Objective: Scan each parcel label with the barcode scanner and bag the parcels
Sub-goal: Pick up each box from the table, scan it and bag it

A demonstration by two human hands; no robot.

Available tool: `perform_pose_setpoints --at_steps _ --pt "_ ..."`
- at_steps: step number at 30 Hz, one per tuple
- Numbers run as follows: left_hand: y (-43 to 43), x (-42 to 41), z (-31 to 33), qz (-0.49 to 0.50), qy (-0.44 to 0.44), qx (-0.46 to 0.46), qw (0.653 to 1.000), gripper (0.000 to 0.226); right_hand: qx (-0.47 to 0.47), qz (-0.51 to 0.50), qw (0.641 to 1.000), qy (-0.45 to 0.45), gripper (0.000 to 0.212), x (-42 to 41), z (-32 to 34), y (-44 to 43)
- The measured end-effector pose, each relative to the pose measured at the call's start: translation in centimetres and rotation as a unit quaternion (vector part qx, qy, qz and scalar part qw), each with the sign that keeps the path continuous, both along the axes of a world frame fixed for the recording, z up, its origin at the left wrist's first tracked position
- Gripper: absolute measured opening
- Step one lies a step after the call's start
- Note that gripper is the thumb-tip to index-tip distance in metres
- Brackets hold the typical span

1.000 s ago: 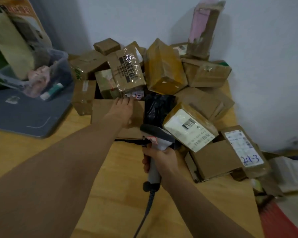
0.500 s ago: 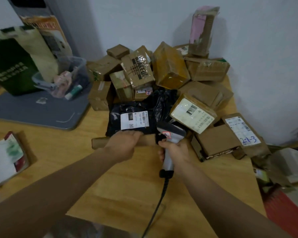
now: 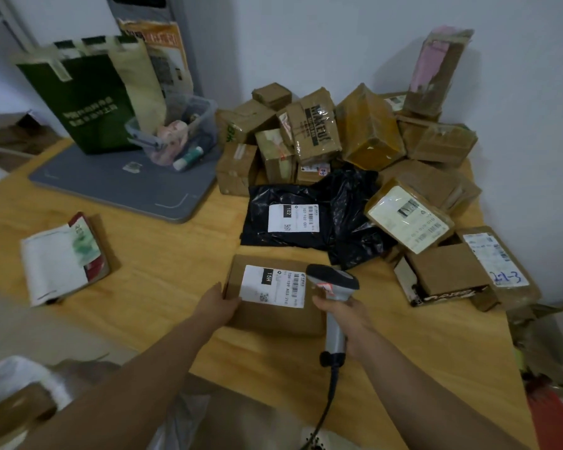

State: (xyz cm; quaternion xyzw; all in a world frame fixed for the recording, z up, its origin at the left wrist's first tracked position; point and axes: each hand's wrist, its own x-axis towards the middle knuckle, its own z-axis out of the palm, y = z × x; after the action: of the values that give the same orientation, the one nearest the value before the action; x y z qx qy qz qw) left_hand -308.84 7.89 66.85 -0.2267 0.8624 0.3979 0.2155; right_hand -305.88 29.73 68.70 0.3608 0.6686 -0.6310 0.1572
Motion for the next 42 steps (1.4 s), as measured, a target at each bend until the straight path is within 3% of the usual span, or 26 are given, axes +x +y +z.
perform_pose_setpoints --at_steps 4,7,11,16,24,42 --pt "-2.0 0.3 1.3 0.122 -0.060 0.182 0.974 0.040 -0.005 0.018 1.000 0.017 0.047 -0.4 0.1 -0.6" --pt "-4.5 0.2 3.4 0.126 -0.075 0.246 0.958 0.042 -0.018 0.014 0.999 0.042 0.050 -1.1 0.6 -1.5" --pt "-6.1 0.6 4.8 0.195 0.009 0.244 0.950 0.040 -0.047 -0.013 0.996 0.075 0.035 -1.5 2.1 -3.9" --pt "-7.1 0.8 4.5 0.302 0.114 0.263 0.909 0.045 -0.213 0.031 0.976 0.042 0.018 -0.9 5.2 -7.2" --pt "-8.1 0.5 4.3 0.336 0.189 0.261 0.885 0.040 -0.360 0.044 0.932 0.004 0.018 -0.9 8.9 -11.2" --pt "-9.8 0.6 3.6 0.338 0.209 0.244 0.885 0.042 -0.425 -0.002 0.905 0.008 0.016 -0.8 10.6 -13.4"
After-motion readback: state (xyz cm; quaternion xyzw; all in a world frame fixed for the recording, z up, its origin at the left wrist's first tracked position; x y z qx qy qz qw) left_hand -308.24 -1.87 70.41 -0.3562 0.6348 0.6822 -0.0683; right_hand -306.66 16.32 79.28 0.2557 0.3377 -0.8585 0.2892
